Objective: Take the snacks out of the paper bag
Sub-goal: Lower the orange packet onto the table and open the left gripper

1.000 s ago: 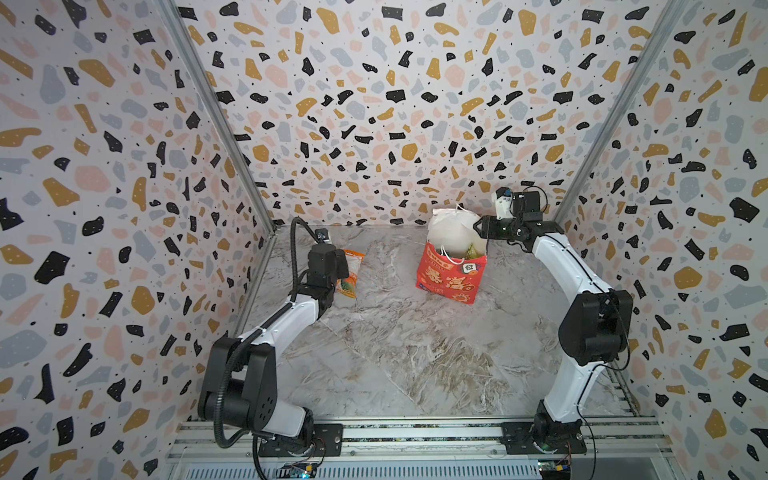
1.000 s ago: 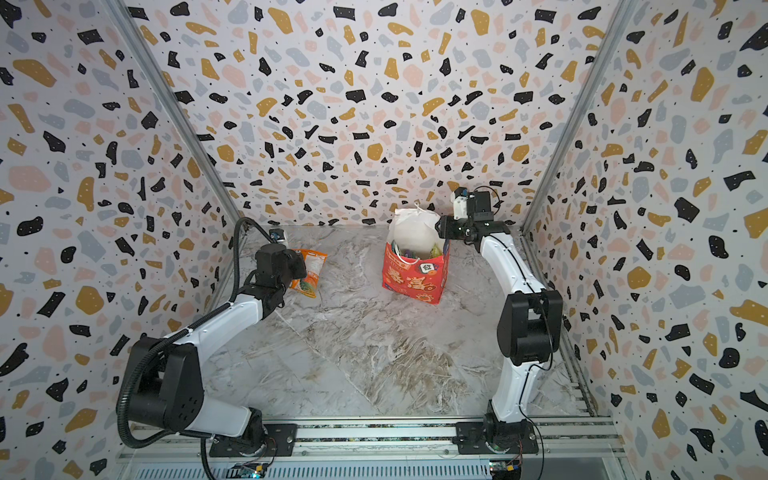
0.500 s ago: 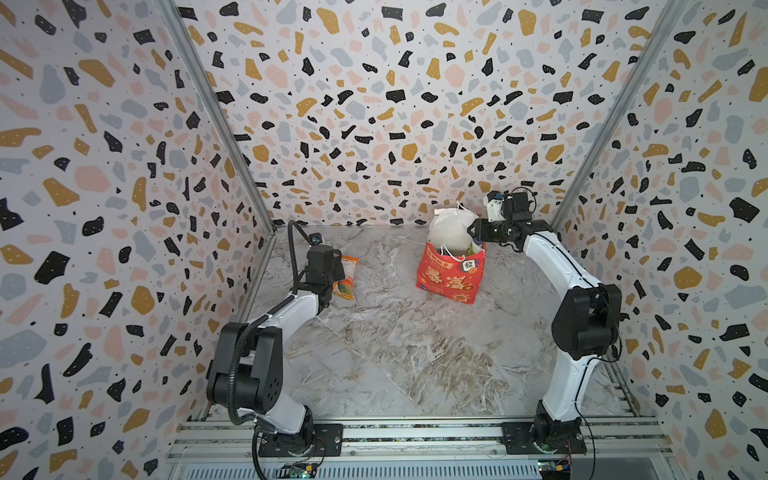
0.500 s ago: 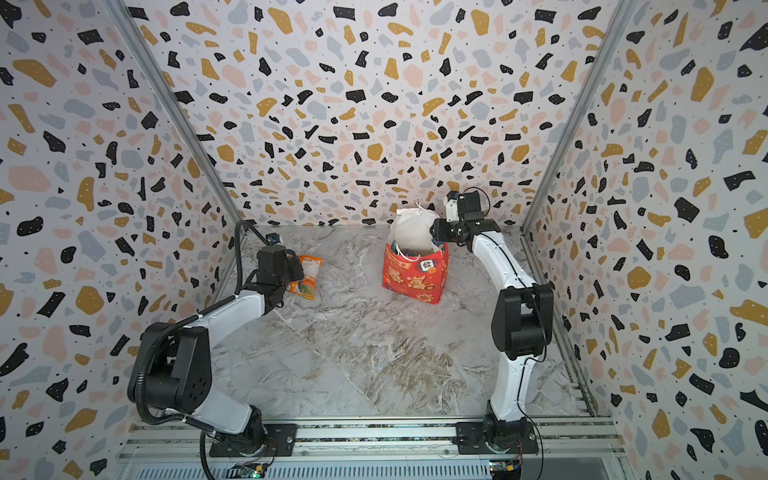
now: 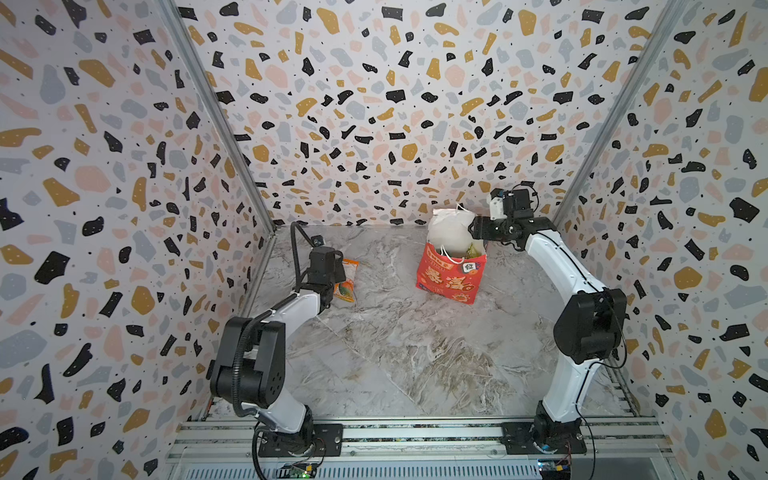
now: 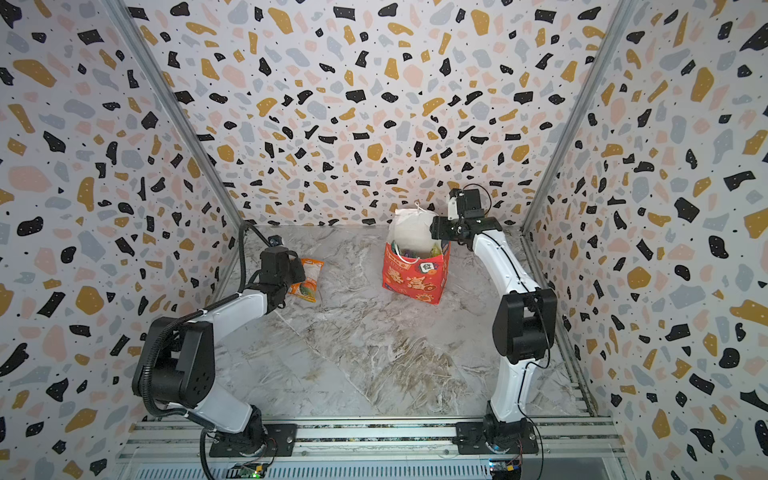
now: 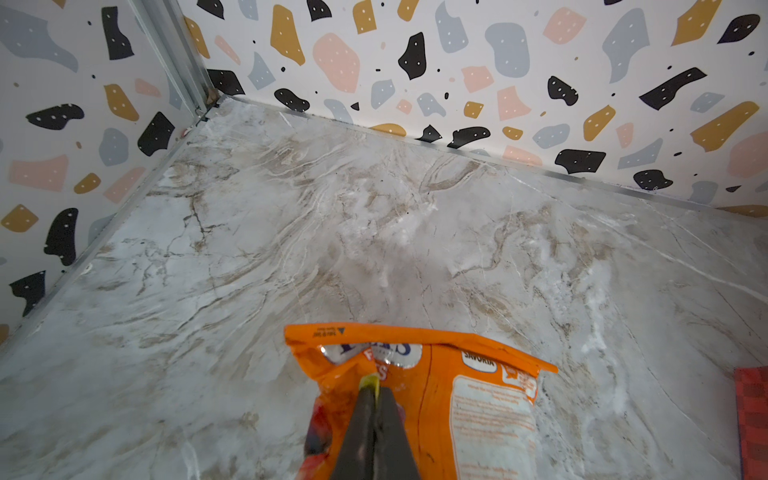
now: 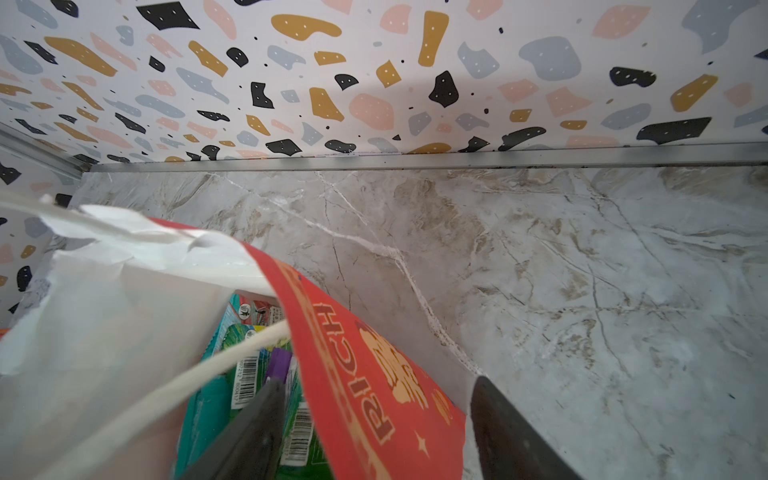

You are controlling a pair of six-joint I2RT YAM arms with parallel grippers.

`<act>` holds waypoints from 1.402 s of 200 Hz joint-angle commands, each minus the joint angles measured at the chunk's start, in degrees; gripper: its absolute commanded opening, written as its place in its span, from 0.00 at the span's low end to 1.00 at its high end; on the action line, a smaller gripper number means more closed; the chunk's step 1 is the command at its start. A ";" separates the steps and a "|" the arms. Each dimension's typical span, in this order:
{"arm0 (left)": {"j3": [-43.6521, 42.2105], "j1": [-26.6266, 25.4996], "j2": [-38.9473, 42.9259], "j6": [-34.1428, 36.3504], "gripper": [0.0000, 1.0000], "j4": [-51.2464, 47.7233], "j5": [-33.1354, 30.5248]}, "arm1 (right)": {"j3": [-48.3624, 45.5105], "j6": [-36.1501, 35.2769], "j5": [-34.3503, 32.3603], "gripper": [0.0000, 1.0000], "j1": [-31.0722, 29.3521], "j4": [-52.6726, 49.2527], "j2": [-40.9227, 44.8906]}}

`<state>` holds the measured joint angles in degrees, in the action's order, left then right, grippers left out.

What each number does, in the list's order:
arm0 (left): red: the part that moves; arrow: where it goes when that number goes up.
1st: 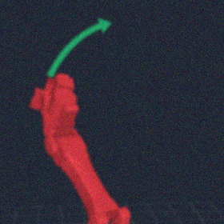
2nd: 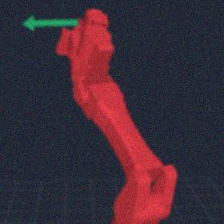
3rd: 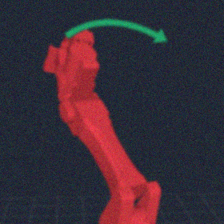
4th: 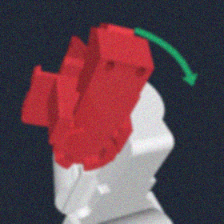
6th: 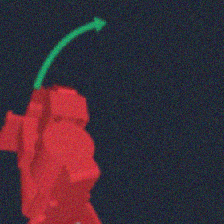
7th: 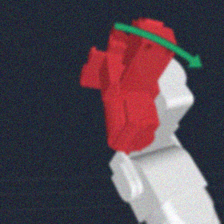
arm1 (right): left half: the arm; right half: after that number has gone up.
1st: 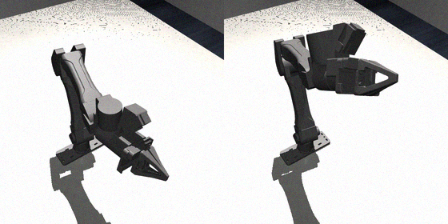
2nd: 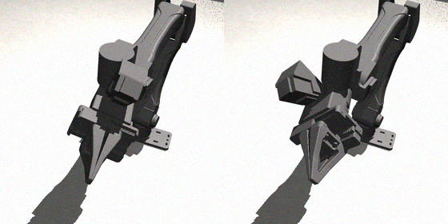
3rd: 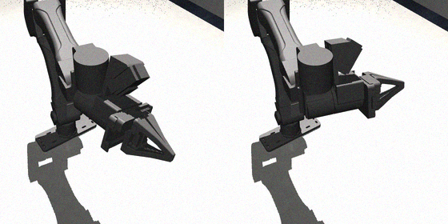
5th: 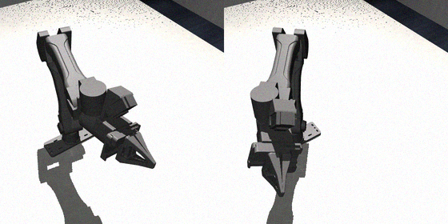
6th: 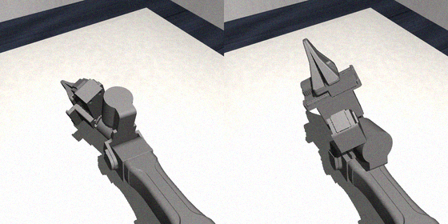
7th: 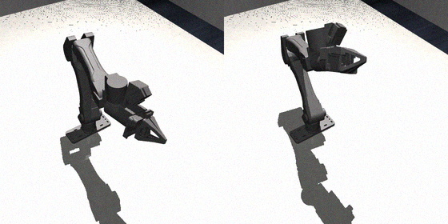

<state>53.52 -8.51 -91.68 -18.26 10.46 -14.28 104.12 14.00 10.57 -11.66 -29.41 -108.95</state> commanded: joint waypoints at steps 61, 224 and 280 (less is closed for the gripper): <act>2.18 2.04 -2.22 -0.74 0.00 2.26 -1.28 | 5.56 0.37 -3.76 0.67 -1.08 -5.75 -0.20; 4.54 2.19 -3.85 3.10 0.28 -0.17 -3.07 | 11.70 0.28 -6.15 0.12 -1.79 -9.41 -6.02; 2.57 2.19 3.75 2.67 0.37 -0.25 -2.15 | 11.11 0.09 -5.39 0.01 -1.96 -9.44 -4.55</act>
<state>56.29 -6.74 -92.99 -15.77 8.99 -16.84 113.65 14.22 5.34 -13.47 -36.97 -116.20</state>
